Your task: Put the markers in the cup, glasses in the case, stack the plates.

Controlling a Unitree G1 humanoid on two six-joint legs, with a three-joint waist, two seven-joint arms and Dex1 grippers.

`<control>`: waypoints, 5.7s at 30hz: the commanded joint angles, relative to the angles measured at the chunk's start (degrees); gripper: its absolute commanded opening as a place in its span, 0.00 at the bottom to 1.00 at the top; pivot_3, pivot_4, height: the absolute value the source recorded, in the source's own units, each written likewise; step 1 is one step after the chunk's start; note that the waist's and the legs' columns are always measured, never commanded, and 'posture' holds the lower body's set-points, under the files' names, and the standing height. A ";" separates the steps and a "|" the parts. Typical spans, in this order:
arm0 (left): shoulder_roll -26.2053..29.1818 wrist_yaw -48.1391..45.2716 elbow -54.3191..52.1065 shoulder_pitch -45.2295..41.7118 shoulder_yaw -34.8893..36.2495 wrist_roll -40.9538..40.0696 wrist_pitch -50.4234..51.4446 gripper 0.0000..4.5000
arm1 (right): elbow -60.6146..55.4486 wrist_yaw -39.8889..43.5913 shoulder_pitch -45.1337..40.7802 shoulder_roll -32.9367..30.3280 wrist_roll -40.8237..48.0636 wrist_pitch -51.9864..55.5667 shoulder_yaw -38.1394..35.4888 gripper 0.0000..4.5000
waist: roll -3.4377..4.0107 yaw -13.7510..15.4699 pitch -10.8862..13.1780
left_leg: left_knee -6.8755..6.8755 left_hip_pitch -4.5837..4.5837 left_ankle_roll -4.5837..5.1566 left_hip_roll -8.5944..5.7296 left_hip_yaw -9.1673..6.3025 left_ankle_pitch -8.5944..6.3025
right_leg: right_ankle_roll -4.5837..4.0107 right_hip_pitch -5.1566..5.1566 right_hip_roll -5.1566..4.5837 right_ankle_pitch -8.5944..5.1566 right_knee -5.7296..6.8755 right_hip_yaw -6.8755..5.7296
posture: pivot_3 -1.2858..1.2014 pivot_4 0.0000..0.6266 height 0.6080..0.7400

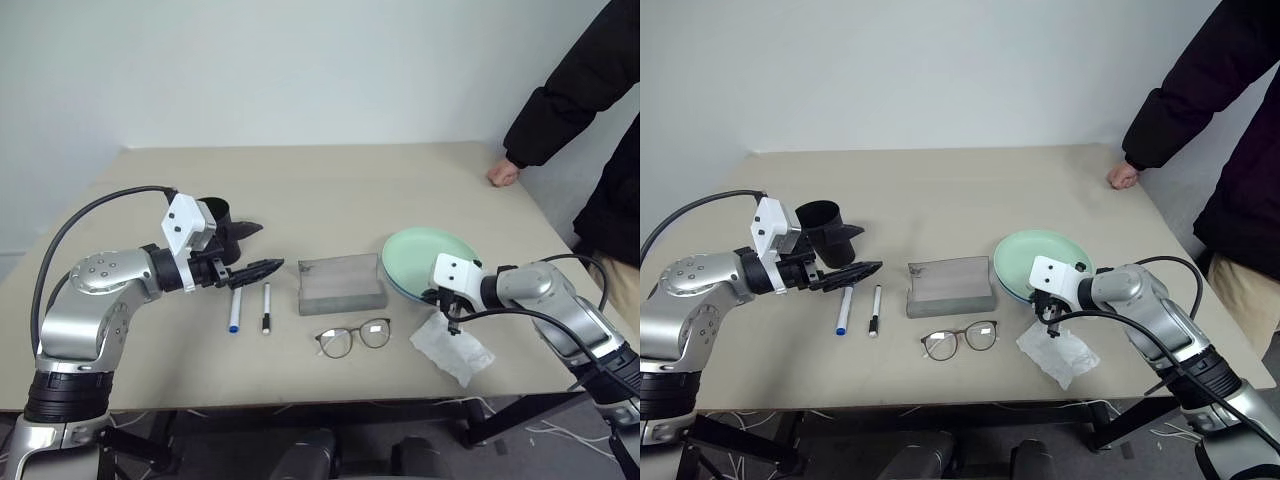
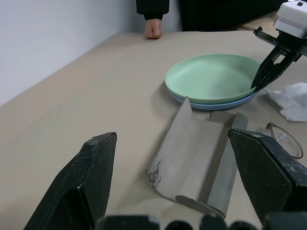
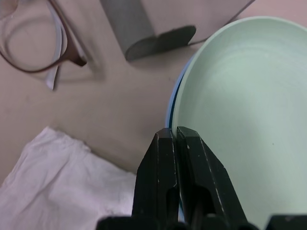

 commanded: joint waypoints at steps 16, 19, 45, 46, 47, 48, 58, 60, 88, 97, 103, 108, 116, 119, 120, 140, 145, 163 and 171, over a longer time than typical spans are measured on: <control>0.84 -0.04 -1.37 -0.32 1.96 -0.56 -0.89 0.87 | -12.62 3.91 0.71 -4.51 5.01 6.05 -10.10 0.95 | 0.00 0.04 0.00 | 0.00 -0.01 0.00 0.00 -0.01 0.00 | 0.02 -0.01 0.00 0.03 0.00 0.00 | 0.52 0.00 0.90; 0.94 -0.25 -0.87 -0.53 2.00 -0.46 -1.10 0.87 | -18.58 5.09 4.17 -6.83 8.40 10.76 -13.07 1.00 | -0.01 0.27 -0.01 | 0.00 -0.01 0.00 0.00 -0.02 0.00 | -0.01 0.01 -0.03 0.01 0.00 -0.02 | 0.52 0.00 0.90; 0.68 -1.41 0.31 -1.69 0.76 -0.03 -1.63 0.87 | -22.46 -8.08 18.76 -7.11 14.97 28.29 -9.81 1.00 | -0.03 0.39 -0.01 | 0.01 -0.06 0.00 0.15 0.21 -0.01 | -0.07 -0.04 -0.15 -0.01 -0.03 -0.06 | 0.52 0.00 0.90; 0.75 -1.48 0.39 -1.76 0.74 0.00 -1.65 0.87 | -22.20 -8.33 18.64 -6.96 15.01 28.13 -9.69 1.00 | -0.03 0.40 -0.01 | 0.01 -0.05 0.00 0.17 0.21 -0.01 | -0.07 -0.04 -0.13 -0.01 -0.03 -0.07 | 0.52 0.00 0.90; 0.79 -1.54 0.45 -1.84 0.74 0.02 -1.65 0.87 | -22.04 -8.44 18.56 -6.87 15.10 27.97 -9.64 1.00 | -0.03 0.41 -0.01 | 0.01 -0.06 0.00 0.18 0.20 -0.01 | -0.07 -0.04 -0.13 -0.01 -0.04 -0.08 | 0.52 0.00 0.90; 0.81 -1.58 0.49 -1.88 0.74 0.03 -1.65 0.87 | -21.96 -8.49 18.53 -6.83 15.18 27.84 -9.61 1.00 | -0.04 0.41 -0.01 | 0.01 -0.05 0.00 0.18 0.20 -0.01 | -0.07 -0.03 -0.13 -0.01 -0.04 -0.08 | 0.52 0.00 0.90; 0.55 -1.74 0.91 -2.50 0.32 0.58 -2.00 0.87 | -20.14 -8.15 17.74 -7.14 15.08 25.33 -9.08 0.32 | -0.05 0.41 -0.02 | 0.01 -0.03 0.00 0.19 0.20 -0.01 | -0.07 0.01 -0.12 -0.01 -0.04 -0.11 | 0.52 0.00 0.90; 0.49 -1.73 0.92 -2.56 0.27 0.61 -2.06 0.87 | -19.92 -7.99 17.53 -7.27 15.03 25.04 -9.08 0.16 | -0.05 0.41 -0.02 | 0.01 -0.03 0.00 0.19 0.20 -0.01 | -0.06 0.01 -0.12 0.00 -0.04 -0.11 | 0.52 0.00 0.90; 0.72 -1.63 1.44 -3.65 -1.68 3.41 -4.14 0.87 | 10.90 -12.07 -12.62 6.15 15.81 18.15 -10.46 0.01 | -0.02 -0.02 -0.01 | 0.02 -0.07 -0.02 0.27 0.15 0.01 | -0.09 -0.05 0.04 0.30 -0.26 -0.27 | 0.52 0.00 0.90; 0.79 -1.69 0.94 -3.54 -1.85 3.72 -4.03 0.87 | 16.67 -12.12 -13.04 8.87 11.69 13.69 -9.51 0.28 | -0.01 -0.03 -0.01 | 0.02 -0.03 -0.06 0.28 0.13 0.04 | -0.08 -0.02 0.11 0.35 -0.24 -0.26 | 0.52 0.00 0.90; 0.83 -2.10 1.28 -3.67 -2.33 4.32 -4.23 0.87 | 14.30 -10.14 -11.59 7.49 11.83 12.67 -10.85 0.75 | 0.00 -0.02 -0.02 | 0.02 -0.02 -0.07 0.28 0.13 0.05 | -0.08 -0.01 0.11 0.35 -0.23 -0.26 | 0.52 0.00 0.90; 0.59 -2.66 1.92 -4.35 -2.98 4.92 -4.38 0.87 | 9.45 -7.56 -9.76 3.36 12.18 12.87 -12.08 0.99 | 0.00 -0.02 -0.01 | 0.02 -0.03 -0.07 0.28 0.13 0.05 | -0.08 -0.01 0.11 0.35 -0.23 -0.26 | 0.52 0.00 0.90; -1.51 -2.36 2.83 -5.63 -7.50 6.76 -3.68 0.87 | -2.56 2.39 -4.31 -4.15 22.14 15.40 -20.57 0.99 | 0.01 0.00 -0.01 | 0.02 -0.06 -0.07 0.28 0.12 0.05 | -0.07 0.00 0.05 0.34 -0.24 -0.26 | 0.52 0.00 0.90; -3.36 -1.95 3.60 -6.29 -11.68 9.17 -3.16 0.87 | -7.01 5.91 -2.31 -7.57 26.23 16.09 -24.01 0.99 | 0.02 0.11 -0.01 | 0.04 -0.06 -0.06 0.27 0.15 0.05 | -0.06 0.07 -0.02 0.34 -0.26 -0.30 | 0.52 0.00 0.90; -3.78 -2.23 3.72 -6.35 -12.59 9.51 -3.18 0.87 | -7.91 6.62 -2.07 -8.35 27.44 16.51 -24.98 0.99 | 0.02 0.10 -0.01 | 0.07 -0.06 -0.06 0.27 0.15 0.05 | -0.06 0.09 -0.02 0.34 -0.26 -0.29 | 0.52 0.00 0.90; -9.10 -10.03 6.84 -10.37 -26.99 10.68 8.73 0.87 | -15.17 3.99 2.81 -10.40 35.58 20.42 -28.43 0.99 | 0.01 0.01 -0.01 | 0.11 -0.16 -0.05 0.31 0.17 0.04 | -0.12 0.05 -0.09 0.30 -0.33 -0.32 | 0.52 0.00 0.90; -10.88 -11.65 8.22 -11.50 -29.10 11.49 9.12 0.87 | -16.07 2.74 3.20 -10.02 36.25 20.76 -28.03 0.99 | 0.01 -0.02 -0.01 | 0.13 -0.15 -0.05 0.31 0.17 0.04 | -0.11 0.08 -0.09 0.31 -0.34 -0.34 | 0.52 0.00 0.90; -16.55 -12.22 13.90 -14.07 -32.45 15.31 5.41 0.68 | -16.47 0.35 3.50 -8.85 36.10 20.80 -27.19 1.00 | 0.02 -0.01 -0.01 | 0.15 -0.16 -0.05 0.31 0.08 0.04 | 0.01 0.22 -0.06 0.39 -0.60 -0.42 | 0.52 0.00 0.90; -17.36 -12.80 14.98 -14.53 -33.34 17.39 3.62 0.14 | -16.76 -0.15 3.64 -8.85 36.19 20.75 -27.02 1.00 | 0.02 0.00 -0.01 | 0.21 -0.15 -0.04 0.31 0.05 0.04 | 0.11 0.33 -0.06 0.45 -0.70 -0.47 | 0.52 0.00 0.90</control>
